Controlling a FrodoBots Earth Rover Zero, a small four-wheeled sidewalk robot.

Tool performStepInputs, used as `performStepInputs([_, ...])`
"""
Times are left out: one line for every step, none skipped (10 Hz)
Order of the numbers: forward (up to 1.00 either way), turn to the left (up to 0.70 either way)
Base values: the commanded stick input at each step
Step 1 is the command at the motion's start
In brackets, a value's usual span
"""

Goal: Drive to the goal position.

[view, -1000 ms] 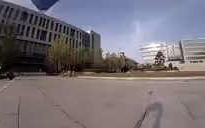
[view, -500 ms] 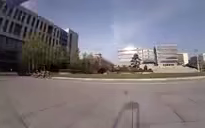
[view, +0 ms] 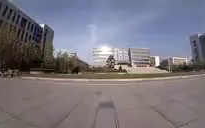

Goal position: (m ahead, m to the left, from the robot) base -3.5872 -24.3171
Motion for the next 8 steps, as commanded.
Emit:
performStepInputs([0.70, -0.35])
performStepInputs([0.70, -0.35])
performStepInputs([0.70, -0.35])
performStepInputs([0.70, -0.35])
performStepInputs([0.70, -0.35])
performStepInputs([0.70, -0.35])
performStepInputs([0.70, -0.35])
performStepInputs([0.70, -0.35])
